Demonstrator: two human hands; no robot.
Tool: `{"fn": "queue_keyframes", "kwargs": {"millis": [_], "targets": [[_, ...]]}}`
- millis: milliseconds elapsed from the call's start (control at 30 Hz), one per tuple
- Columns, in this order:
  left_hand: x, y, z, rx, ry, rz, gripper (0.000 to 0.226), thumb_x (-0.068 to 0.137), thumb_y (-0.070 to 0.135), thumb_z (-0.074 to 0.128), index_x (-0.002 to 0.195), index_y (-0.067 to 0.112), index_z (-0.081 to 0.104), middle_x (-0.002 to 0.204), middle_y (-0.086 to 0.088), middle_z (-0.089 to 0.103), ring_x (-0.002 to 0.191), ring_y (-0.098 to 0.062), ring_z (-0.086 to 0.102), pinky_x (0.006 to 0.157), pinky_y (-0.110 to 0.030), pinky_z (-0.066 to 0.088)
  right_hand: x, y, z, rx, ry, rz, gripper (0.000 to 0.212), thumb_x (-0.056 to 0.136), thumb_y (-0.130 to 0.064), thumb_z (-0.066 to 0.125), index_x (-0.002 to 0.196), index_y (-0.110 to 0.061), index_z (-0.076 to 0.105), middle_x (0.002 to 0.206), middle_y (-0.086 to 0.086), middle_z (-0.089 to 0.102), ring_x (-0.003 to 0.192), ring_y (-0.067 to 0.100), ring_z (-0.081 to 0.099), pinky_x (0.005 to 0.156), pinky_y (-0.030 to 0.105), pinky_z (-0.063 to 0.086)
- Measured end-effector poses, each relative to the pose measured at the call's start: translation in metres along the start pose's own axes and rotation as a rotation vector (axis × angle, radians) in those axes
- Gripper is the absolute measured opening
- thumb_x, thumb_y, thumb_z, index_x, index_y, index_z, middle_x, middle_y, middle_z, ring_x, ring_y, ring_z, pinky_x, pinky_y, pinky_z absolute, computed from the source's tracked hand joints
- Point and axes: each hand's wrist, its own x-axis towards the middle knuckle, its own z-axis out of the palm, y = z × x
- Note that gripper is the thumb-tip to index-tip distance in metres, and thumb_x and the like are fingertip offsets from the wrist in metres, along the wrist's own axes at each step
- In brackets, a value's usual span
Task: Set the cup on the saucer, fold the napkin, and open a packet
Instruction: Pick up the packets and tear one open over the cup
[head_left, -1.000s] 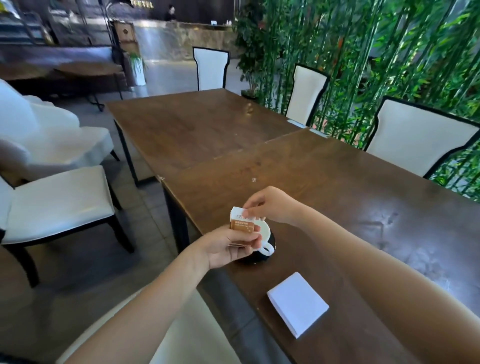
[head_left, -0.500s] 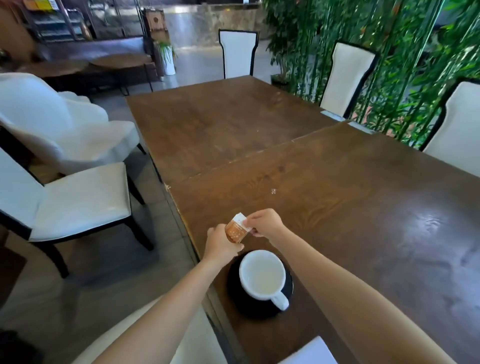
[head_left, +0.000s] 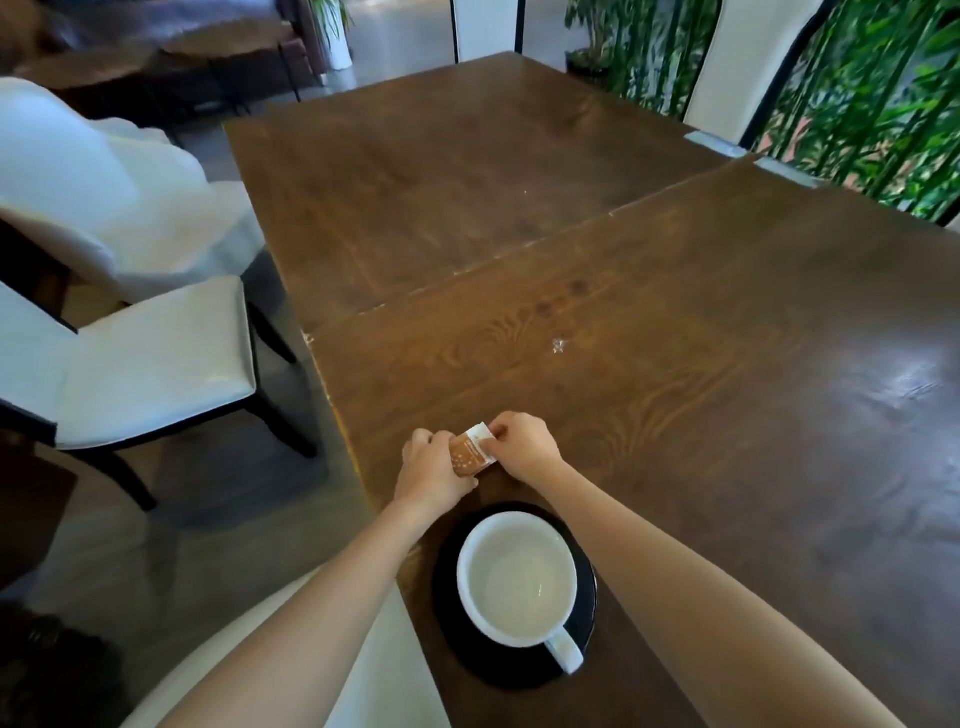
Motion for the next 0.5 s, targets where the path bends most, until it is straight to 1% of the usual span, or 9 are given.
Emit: {"fn": "queue_keyframes", "kwargs": {"millis": [67, 100, 233, 300, 367, 433, 500], "targets": [[-0.002, 0.0, 0.001, 0.01, -0.002, 0.005, 0.061, 0.074, 0.026, 0.074, 0.127, 0.015, 0.045, 0.124, -0.007, 0.038, 0.121, -0.026, 0.033, 0.097, -0.033, 0.035, 0.0, 0.0, -0.002, -0.045, 0.013, -0.023, 0.026, 0.088, -0.025, 0.06, 0.11, -0.011, 0.062, 0.117, 0.01, 0.06, 0.105, 0.026, 0.058, 0.087, 0.035, 0.048], [-0.004, 0.0, 0.002, 0.02, 0.005, 0.01, 0.067, 0.074, 0.027, 0.075, 0.131, 0.014, 0.042, 0.126, -0.007, 0.036, 0.122, -0.027, 0.031, 0.099, -0.033, 0.034, 0.0, 0.0, -0.004, -0.052, 0.026, -0.024, 0.027, 0.088, -0.025, 0.059, 0.112, -0.011, 0.061, 0.119, 0.011, 0.058, 0.106, 0.028, 0.058, 0.09, 0.036, 0.047], [-0.007, -0.002, 0.002, 0.019, 0.031, -0.025, 0.077, 0.073, 0.027, 0.077, 0.137, 0.013, 0.036, 0.128, -0.008, 0.033, 0.122, -0.027, 0.032, 0.102, -0.034, 0.034, -0.002, 0.008, -0.011, -0.057, 0.077, -0.004, 0.025, 0.091, -0.024, 0.054, 0.111, -0.01, 0.062, 0.117, 0.012, 0.061, 0.104, 0.027, 0.059, 0.087, 0.034, 0.048], [-0.008, -0.003, 0.002, -0.038, 0.018, -0.057, 0.078, 0.074, 0.024, 0.077, 0.138, 0.012, 0.035, 0.13, -0.008, 0.032, 0.122, -0.027, 0.037, 0.103, -0.034, 0.034, -0.003, 0.01, -0.014, -0.033, 0.076, 0.0, 0.024, 0.093, -0.021, 0.052, 0.11, -0.01, 0.063, 0.114, 0.011, 0.065, 0.101, 0.026, 0.061, 0.084, 0.034, 0.05], [-0.009, -0.004, 0.002, -0.077, 0.022, -0.063, 0.075, 0.075, 0.019, 0.076, 0.138, 0.011, 0.036, 0.131, -0.008, 0.033, 0.12, -0.025, 0.043, 0.102, -0.031, 0.036, -0.004, 0.011, -0.016, 0.003, 0.058, -0.005, 0.023, 0.094, -0.019, 0.05, 0.11, -0.01, 0.064, 0.112, 0.011, 0.066, 0.098, 0.026, 0.064, 0.085, 0.037, 0.054], [-0.01, -0.004, 0.003, -0.097, 0.046, -0.053, 0.07, 0.076, 0.014, 0.075, 0.136, 0.009, 0.039, 0.13, -0.008, 0.034, 0.116, -0.024, 0.047, 0.099, -0.028, 0.037, -0.004, 0.011, -0.016, 0.034, 0.039, -0.017, 0.023, 0.093, -0.016, 0.05, 0.11, -0.009, 0.065, 0.112, 0.012, 0.067, 0.096, 0.028, 0.065, 0.087, 0.042, 0.055], [-0.01, -0.003, 0.005, -0.11, 0.074, -0.044, 0.062, 0.077, 0.01, 0.073, 0.131, 0.009, 0.044, 0.128, -0.009, 0.036, 0.111, -0.023, 0.05, 0.094, -0.024, 0.037, -0.005, 0.009, -0.015, 0.055, 0.028, -0.031, 0.024, 0.092, -0.013, 0.05, 0.109, -0.009, 0.066, 0.112, 0.012, 0.067, 0.095, 0.028, 0.065, 0.087, 0.042, 0.055]]}}
